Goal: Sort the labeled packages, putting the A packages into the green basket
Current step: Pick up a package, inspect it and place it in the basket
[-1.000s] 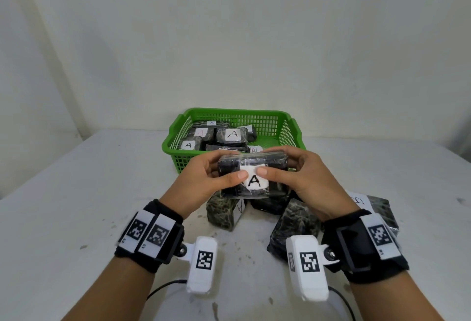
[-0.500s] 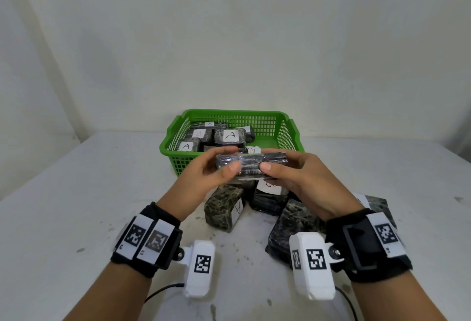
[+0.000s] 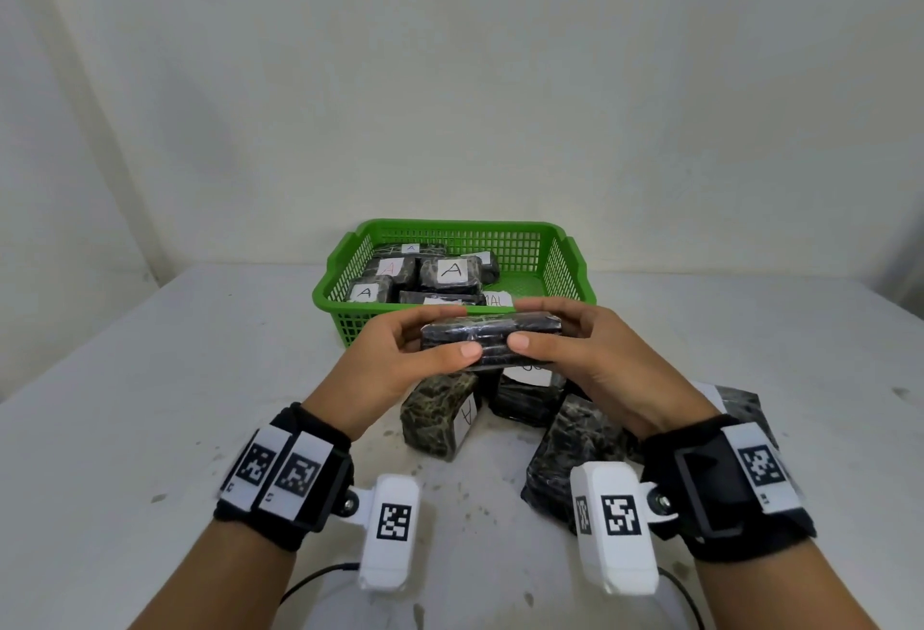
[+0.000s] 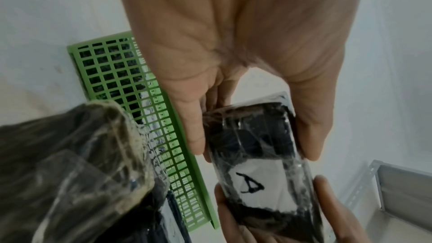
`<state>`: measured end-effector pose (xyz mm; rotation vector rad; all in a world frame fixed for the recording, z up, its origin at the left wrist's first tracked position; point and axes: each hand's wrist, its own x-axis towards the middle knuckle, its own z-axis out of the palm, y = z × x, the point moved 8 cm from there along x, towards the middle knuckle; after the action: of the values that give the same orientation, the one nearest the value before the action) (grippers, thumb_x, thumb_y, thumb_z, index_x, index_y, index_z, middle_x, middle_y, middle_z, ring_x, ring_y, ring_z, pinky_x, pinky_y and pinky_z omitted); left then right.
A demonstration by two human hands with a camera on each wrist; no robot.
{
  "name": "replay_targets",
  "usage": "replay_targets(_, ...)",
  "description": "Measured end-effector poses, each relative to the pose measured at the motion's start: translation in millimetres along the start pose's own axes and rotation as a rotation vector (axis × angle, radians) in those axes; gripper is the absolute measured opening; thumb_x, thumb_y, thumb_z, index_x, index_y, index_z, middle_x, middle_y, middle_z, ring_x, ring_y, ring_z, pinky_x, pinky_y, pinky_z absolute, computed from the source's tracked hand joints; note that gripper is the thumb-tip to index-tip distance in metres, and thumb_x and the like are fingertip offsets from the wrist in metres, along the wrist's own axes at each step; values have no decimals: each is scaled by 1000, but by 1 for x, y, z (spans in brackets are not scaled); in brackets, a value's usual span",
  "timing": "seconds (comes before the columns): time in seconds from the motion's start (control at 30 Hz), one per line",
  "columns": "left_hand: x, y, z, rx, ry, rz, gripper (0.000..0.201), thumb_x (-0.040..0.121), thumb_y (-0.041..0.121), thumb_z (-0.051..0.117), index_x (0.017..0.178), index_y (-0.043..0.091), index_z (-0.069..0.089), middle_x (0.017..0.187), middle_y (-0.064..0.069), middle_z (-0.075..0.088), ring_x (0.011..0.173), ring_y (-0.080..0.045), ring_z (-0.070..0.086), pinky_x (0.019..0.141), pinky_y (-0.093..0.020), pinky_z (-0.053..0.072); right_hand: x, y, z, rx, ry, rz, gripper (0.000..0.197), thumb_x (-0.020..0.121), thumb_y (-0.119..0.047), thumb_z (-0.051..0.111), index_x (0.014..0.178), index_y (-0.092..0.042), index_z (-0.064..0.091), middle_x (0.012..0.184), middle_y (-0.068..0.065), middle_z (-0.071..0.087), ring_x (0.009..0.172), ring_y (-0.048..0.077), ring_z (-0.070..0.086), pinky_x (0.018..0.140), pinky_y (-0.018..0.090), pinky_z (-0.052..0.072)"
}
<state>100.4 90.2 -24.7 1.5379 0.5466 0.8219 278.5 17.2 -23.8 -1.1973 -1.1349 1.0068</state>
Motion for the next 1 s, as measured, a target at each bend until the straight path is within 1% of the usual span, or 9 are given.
replay_targets(0.1, 1, -4, 1, -54, -19, -32, 81, 53, 40, 95, 123, 12, 66, 120, -10, 71, 115, -27, 67, 102, -41, 50, -2, -2, -4, -17, 6, -12, 63, 65, -21, 91, 124, -13, 70, 118, 8, 79, 113, 25, 74, 112, 50, 50)
replay_targets(0.23, 1, -3, 0, -3, -24, -7, 68, 62, 26, 87, 125, 12, 66, 121, -9, 71, 116, -27, 67, 105, -46, 48, 0, -2, -5, -7, 17, -21, 73, 57, -28, 95, 125, -14, 70, 119, 8, 78, 114, 23, 74, 111, 45, 51)
replay_targets(0.4, -1, 4, 0, 34, -16, 33, 76, 58, 23, 87, 129, 15, 62, 123, -5, 70, 116, -21, 66, 100, -35, 52, -1, -6, -7, -38, 43, -61, 72, 60, -24, 99, 126, -17, 70, 121, 3, 78, 116, 18, 73, 108, 42, 53)
replay_targets(0.5, -1, 7, -4, 56, 4, 85, 78, 59, 8, 92, 130, 16, 61, 126, -6, 68, 119, -20, 64, 94, -28, 55, -1, -6, -6, -26, 51, -33, 81, 59, -31, 97, 132, -20, 66, 129, -2, 72, 118, 12, 70, 105, 39, 55)
replay_targets(0.63, -4, 10, 5, 90, -58, 118, 83, 62, -13, 84, 135, 15, 55, 134, -7, 60, 125, -20, 60, 96, -32, 54, -5, 1, 6, 80, -33, 90, 54, 77, -30, 77, 126, -6, 69, 120, 13, 77, 112, 29, 74, 99, 42, 60)
replay_targets(0.73, -4, 5, 10, 75, -91, 65, 83, 69, 0, 85, 141, 20, 49, 135, 2, 61, 123, -16, 61, 98, -31, 53, -3, 6, 3, 97, -10, 78, 53, 73, -18, 80, 123, -1, 71, 116, 18, 78, 110, 34, 75, 99, 47, 58)
replay_targets(0.83, -2, 1, 2, 61, 9, 23, 59, 77, 31, 83, 130, 17, 62, 123, -2, 71, 117, -21, 66, 103, -45, 50, -3, 5, 0, 60, 7, 48, 51, 70, -13, 84, 119, -4, 73, 114, 16, 79, 109, 35, 75, 101, 47, 56)
replay_targets(0.9, -2, 3, -2, 78, 68, 45, 47, 76, 28, 78, 118, 10, 69, 114, -6, 75, 111, -25, 69, 100, -47, 52, -2, 5, -1, 40, 23, 34, 41, 75, -12, 84, 114, -6, 75, 111, 14, 80, 108, 34, 76, 101, 46, 57)
replay_targets(1.0, -2, 4, 2, 105, 55, 54, 49, 73, 23, 76, 119, 8, 69, 111, -8, 75, 109, -26, 70, 94, -38, 57, -1, 2, -1, -25, 54, 13, 49, 69, -35, 88, 110, -10, 79, 107, 11, 81, 103, 31, 78, 104, 50, 56)
